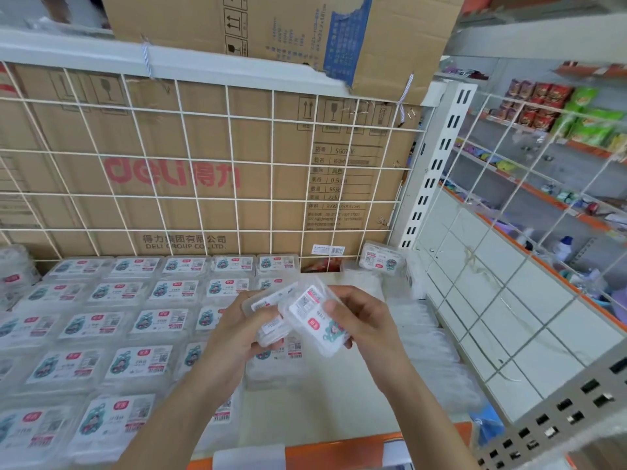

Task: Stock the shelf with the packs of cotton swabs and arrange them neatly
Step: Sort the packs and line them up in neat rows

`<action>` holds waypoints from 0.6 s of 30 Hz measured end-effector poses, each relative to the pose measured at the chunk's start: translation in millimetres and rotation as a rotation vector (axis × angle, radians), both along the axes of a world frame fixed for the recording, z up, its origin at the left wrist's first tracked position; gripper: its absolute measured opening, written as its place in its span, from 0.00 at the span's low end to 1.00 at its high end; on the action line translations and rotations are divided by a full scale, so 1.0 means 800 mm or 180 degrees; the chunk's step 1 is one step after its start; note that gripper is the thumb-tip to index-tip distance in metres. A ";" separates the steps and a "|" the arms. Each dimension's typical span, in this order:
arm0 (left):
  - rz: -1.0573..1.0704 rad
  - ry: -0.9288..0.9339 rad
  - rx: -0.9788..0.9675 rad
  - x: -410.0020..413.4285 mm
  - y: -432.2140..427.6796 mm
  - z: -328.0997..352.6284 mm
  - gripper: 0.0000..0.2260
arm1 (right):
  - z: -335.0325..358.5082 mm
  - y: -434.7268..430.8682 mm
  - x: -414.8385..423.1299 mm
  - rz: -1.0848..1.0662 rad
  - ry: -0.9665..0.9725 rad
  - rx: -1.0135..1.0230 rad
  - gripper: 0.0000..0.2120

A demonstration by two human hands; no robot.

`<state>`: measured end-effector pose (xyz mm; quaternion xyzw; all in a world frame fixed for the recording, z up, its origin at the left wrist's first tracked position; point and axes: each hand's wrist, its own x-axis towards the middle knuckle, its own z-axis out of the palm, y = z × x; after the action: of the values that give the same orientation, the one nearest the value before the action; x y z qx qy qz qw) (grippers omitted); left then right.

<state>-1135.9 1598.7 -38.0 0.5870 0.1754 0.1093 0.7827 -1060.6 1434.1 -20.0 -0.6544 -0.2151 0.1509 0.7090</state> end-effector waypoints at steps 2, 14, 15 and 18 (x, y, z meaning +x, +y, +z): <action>0.0000 0.0043 -0.0034 -0.004 -0.003 0.000 0.17 | 0.002 0.000 -0.003 -0.0093 -0.0049 0.0022 0.03; -0.0430 0.0060 0.0271 -0.039 -0.022 0.012 0.23 | -0.006 0.021 -0.036 -0.0527 -0.0133 0.0162 0.08; -0.0305 -0.0016 0.0079 -0.039 -0.022 0.009 0.23 | -0.008 0.022 -0.042 -0.0599 0.0010 0.0227 0.10; 0.0132 -0.0315 -0.0409 -0.039 -0.020 0.003 0.25 | -0.020 0.026 -0.064 -0.0458 0.0417 0.0386 0.22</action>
<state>-1166.8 1582.7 -35.5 0.5257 0.1553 0.1428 0.8241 -1111.7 1455.2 -35.6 -0.6128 -0.1295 0.1287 0.7688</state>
